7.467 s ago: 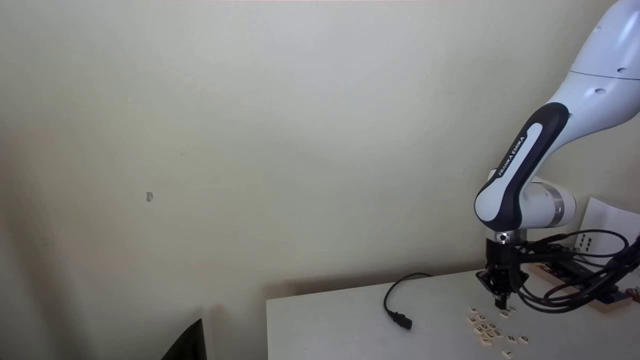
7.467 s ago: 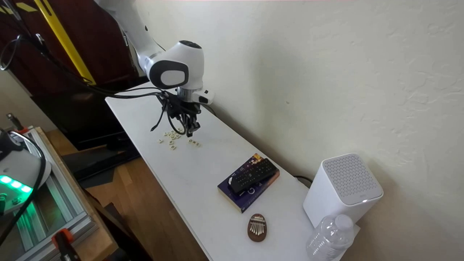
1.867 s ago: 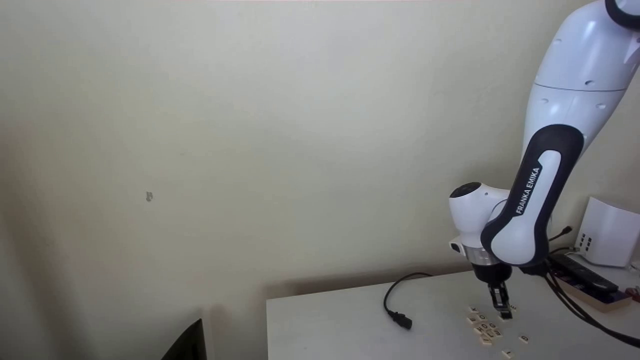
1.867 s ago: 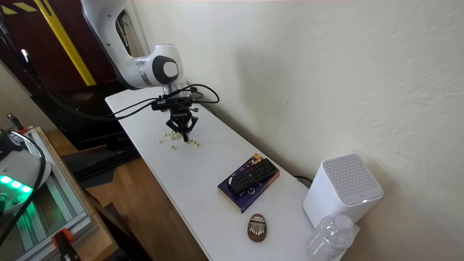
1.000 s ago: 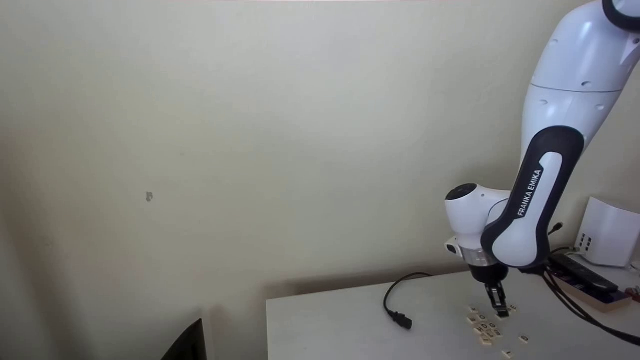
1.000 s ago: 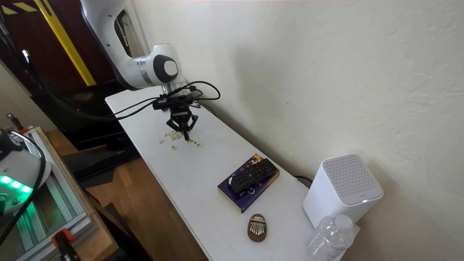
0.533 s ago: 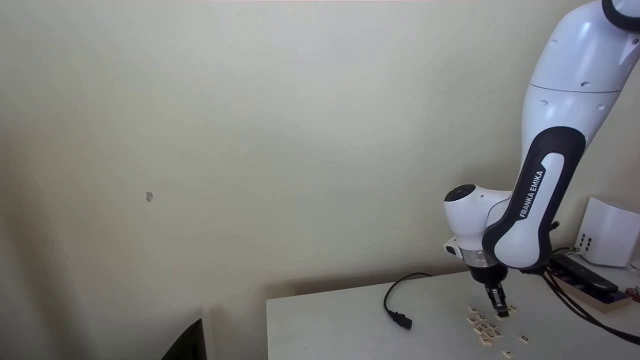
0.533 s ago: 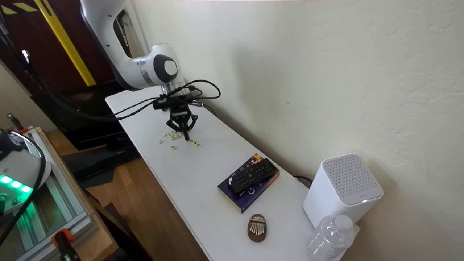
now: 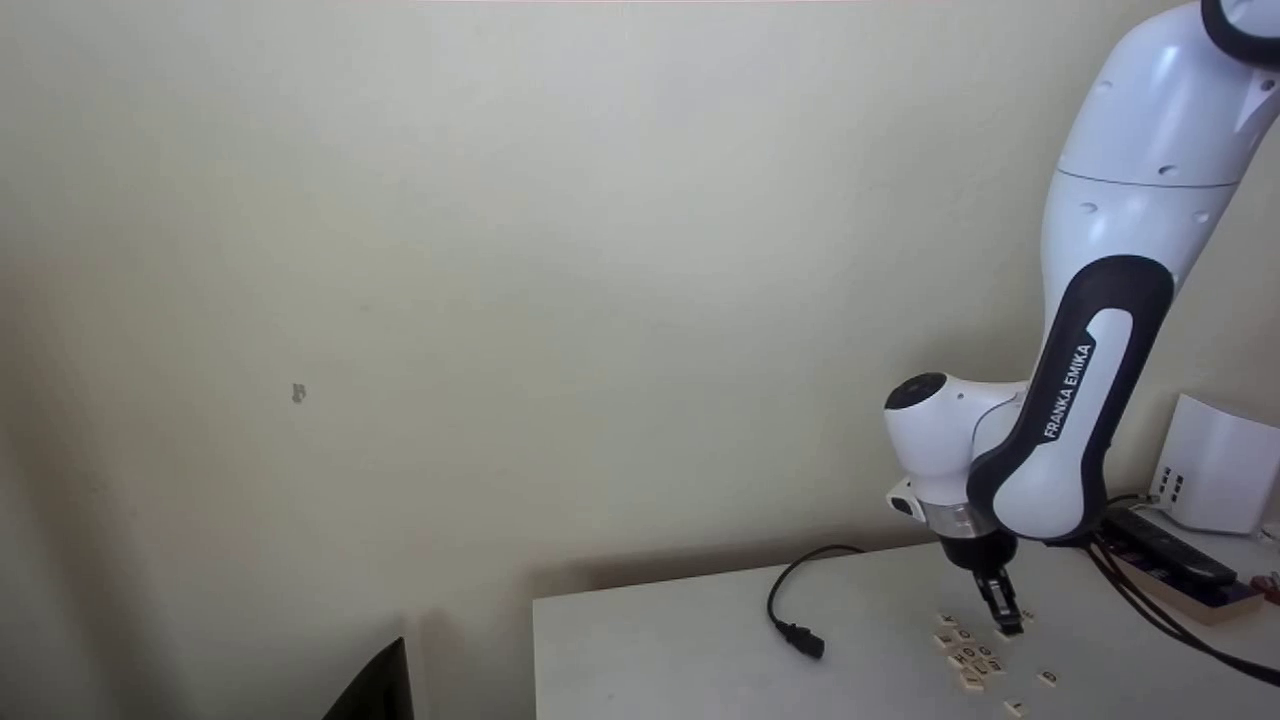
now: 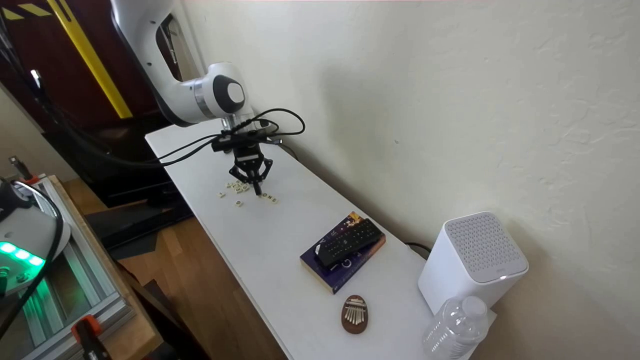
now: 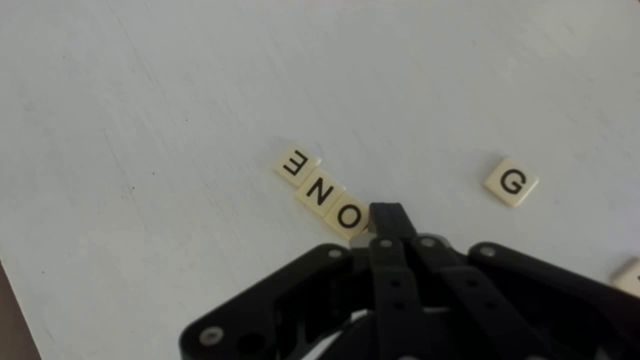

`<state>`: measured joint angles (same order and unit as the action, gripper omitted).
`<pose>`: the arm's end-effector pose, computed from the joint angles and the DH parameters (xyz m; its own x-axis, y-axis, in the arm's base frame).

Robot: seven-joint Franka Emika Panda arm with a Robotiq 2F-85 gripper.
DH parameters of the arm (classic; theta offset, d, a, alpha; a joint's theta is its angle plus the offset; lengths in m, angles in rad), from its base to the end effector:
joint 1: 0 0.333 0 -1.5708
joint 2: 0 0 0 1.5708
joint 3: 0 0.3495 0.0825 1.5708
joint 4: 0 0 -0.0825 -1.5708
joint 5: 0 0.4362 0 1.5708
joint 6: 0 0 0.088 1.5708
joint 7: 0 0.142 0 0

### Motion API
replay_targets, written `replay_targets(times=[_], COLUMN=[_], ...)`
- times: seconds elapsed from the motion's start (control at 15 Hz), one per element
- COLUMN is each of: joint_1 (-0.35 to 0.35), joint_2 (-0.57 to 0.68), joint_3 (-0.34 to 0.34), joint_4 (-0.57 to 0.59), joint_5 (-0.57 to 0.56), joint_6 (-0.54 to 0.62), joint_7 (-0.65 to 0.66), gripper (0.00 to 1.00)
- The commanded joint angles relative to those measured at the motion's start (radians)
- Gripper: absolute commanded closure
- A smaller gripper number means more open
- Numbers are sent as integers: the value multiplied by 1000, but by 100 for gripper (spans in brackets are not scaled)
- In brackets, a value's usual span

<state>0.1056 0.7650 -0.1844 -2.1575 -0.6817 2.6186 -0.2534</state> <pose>0.5190 -0.0584 -0.0349 0.6083 0.6547 -0.4486 0.7695 -0.6250 0.1314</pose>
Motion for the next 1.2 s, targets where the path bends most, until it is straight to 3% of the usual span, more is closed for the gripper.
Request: replay_targets(times=[0.0,1.13], joint_1=[-7,0], joint_2=[42,55], joint_3=[10,31], joint_4=[33,64], joint_5=[-41,-87], joint_6=[-14,-42], joint_7=[20,37], gripper=[100,100])
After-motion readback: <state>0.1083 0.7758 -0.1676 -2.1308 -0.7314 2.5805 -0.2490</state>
